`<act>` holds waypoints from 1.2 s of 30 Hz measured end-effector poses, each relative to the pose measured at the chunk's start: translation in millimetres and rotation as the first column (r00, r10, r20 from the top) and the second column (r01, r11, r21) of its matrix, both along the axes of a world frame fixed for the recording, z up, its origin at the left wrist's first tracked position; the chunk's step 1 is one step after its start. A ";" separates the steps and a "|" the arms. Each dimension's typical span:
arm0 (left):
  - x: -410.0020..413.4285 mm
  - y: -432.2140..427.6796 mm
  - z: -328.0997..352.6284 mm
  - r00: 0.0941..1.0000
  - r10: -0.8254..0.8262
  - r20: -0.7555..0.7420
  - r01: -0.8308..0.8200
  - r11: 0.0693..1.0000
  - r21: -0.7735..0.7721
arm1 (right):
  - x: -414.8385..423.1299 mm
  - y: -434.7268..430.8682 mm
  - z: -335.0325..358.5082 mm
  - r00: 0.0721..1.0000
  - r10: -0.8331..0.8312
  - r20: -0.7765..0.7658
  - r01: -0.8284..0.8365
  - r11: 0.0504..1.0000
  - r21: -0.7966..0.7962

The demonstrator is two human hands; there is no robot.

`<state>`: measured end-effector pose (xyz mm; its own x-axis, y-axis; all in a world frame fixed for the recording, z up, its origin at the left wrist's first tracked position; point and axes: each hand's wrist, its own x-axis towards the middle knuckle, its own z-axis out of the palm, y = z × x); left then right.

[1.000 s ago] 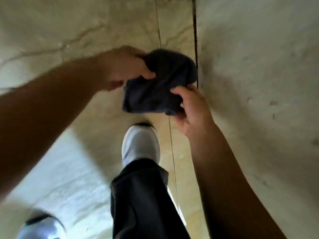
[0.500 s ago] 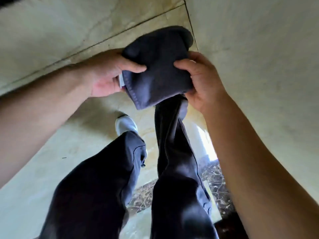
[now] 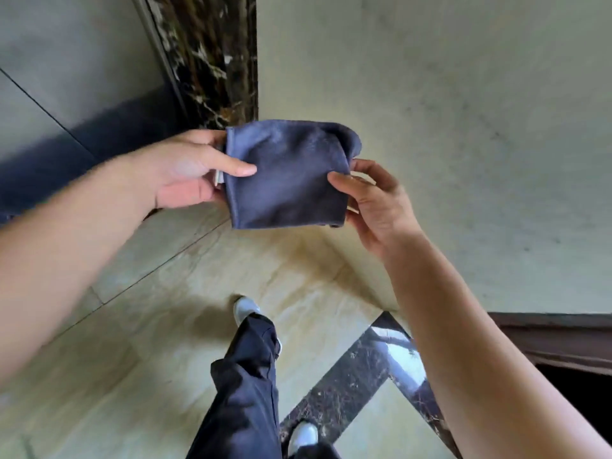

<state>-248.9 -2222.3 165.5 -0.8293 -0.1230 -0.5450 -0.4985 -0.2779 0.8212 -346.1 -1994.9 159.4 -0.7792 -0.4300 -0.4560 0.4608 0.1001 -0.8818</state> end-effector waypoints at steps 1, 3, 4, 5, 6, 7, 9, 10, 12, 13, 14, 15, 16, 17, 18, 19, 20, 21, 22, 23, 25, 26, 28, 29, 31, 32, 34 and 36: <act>12.0 16.0 23.8 1.000 -0.009 -0.022 0.009 1.000 0.003 | 12.0 16.9 23.4 0.999 -0.006 -0.031 0.006 1.000 -0.023; 39.7 64.9 78.6 0.995 -0.058 -0.078 0.058 0.998 -0.001 | 48.7 67.0 79.8 0.992 -0.042 -0.116 0.035 0.997 -0.066; 52.6 89.9 104.2 0.991 -0.084 -0.099 0.085 0.996 0.002 | 68.1 92.8 105.0 0.987 -0.065 -0.149 0.056 0.996 -0.067; 65.8 115.1 127.4 0.986 -0.109 -0.127 0.111 0.994 0.013 | 88.6 120.8 130.3 0.979 -0.096 -0.180 0.084 0.994 -0.071; 79.3 144.4 155.5 0.977 -0.139 -0.162 0.142 0.990 0.007 | 110.6 153.5 159.5 0.970 -0.132 -0.204 0.120 0.990 -0.071; 88.3 162.5 170.0 0.977 -0.141 -0.158 0.146 0.989 0.024 | 125.5 174.1 171.7 0.966 -0.159 -0.202 0.148 0.987 -0.065; 104.7 207.8 201.5 0.964 -0.210 -0.162 0.215 0.976 0.015 | 163.7 225.6 202.8 0.946 -0.245 -0.214 0.238 0.970 -0.056; 112.5 229.1 213.8 0.949 -0.269 -0.164 0.275 0.961 0.014 | 184.0 248.2 214.0 0.933 -0.293 -0.207 0.287 0.956 -0.061; 125.9 270.2 232.9 0.899 -0.403 -0.171 0.410 0.912 0.007 | 224.1 290.3 228.8 0.883 -0.413 -0.223 0.411 0.910 -0.058; 135.4 301.7 242.0 0.841 -0.512 -0.176 0.520 0.854 -0.005 | 254.3 321.6 236.0 0.830 -0.501 -0.245 0.503 0.862 -0.059; 139.6 312.5 243.4 0.812 -0.558 -0.173 0.566 0.824 0.000 | 268.4 332.4 237.8 0.818 -0.525 -0.236 0.527 0.848 -0.061; 144.4 330.7 245.0 0.766 -0.619 -0.174 0.628 0.778 -0.006 | 288.6 350.5 239.6 0.791 -0.567 -0.230 0.570 0.820 -0.061; 150.6 351.8 245.8 0.714 -0.679 -0.171 0.687 0.726 -0.011 | 311.0 369.4 240.5 0.750 -0.622 -0.224 0.625 0.778 -0.069; 159.0 372.7 247.5 0.659 -0.734 -0.165 0.743 0.669 -0.012 | 333.2 387.1 240.1 0.706 -0.674 -0.218 0.676 0.733 -0.075; 170.1 393.3 247.8 0.612 -0.775 -0.158 0.784 0.621 -0.010 | 357.6 403.6 238.9 0.662 -0.720 -0.207 0.723 0.687 -0.077; 182.5 414.5 248.3 0.567 -0.810 -0.151 0.818 0.575 -0.008 | 382.7 419.8 237.5 0.622 -0.757 -0.203 0.761 0.645 -0.073; 195.6 436.2 248.9 0.528 -0.837 -0.144 0.846 0.534 -0.005 | 406.9 435.8 235.8 0.584 -0.786 -0.201 0.792 0.606 -0.069; 208.8 456.8 249.2 0.492 -0.859 -0.141 0.868 0.497 0.000 | 431.0 450.7 232.8 0.555 -0.809 -0.193 0.816 0.574 -0.062; 222.0 477.8 250.0 0.458 -0.878 -0.142 0.886 0.463 -0.001 | 454.7 465.1 230.9 0.525 -0.833 -0.176 0.839 0.541 -0.061; 236.5 502.3 251.0 0.427 -0.894 -0.135 0.902 0.432 -0.006 | 478.5 482.6 231.2 0.486 -0.859 -0.163 0.863 0.500 -0.065; 265.5 554.1 254.2 0.357 -0.928 -0.109 0.933 0.361 -0.016 | 525.2 520.4 228.6 0.407 -0.903 -0.140 0.903 0.421 -0.088; 278.8 578.4 255.3 0.315 -0.944 -0.101 0.948 0.318 -0.021 | 546.2 538.5 227.0 0.370 -0.920 -0.131 0.919 0.384 -0.095; 307.5 635.6 254.7 0.224 -0.971 -0.086 0.973 0.227 -0.029 | 591.0 581.7 221.4 0.281 -0.952 -0.123 0.949 0.295 -0.109; 318.6 659.6 253.6 0.194 -0.977 -0.088 0.980 0.196 -0.026 | 607.2 599.9 217.8 0.245 -0.962 -0.118 0.961 0.257 -0.104; 347.0 725.5 245.2 0.117 -0.991 -0.071 0.992 0.119 -0.030 | 647.7 649.3 210.2 0.146 -0.980 -0.133 0.982 0.160 -0.098; 360.9 760.5 239.5 0.071 -0.996 -0.058 0.997 0.073 -0.034 | 666.9 675.5 206.4 0.100 -0.984 -0.147 0.989 0.114 -0.095; 387.6 823.6 228.8 0.000 -0.999 -0.051 1.000 0.001 -0.026 | 701.0 723.0 200.5 0.029 -0.984 -0.178 0.995 0.045 -0.085; 417.5 894.6 215.7 -0.042 -0.998 -0.042 0.999 -0.041 -0.025 | 741.2 777.5 196.9 -0.033 -0.979 -0.203 0.997 -0.017 -0.081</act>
<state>168.6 -1327.7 381.1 -0.1008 0.8562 -0.5068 -0.2373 0.4740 0.8480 395.0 -1217.4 356.3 -0.4375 0.8632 -0.2520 0.0181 -0.2718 -0.9622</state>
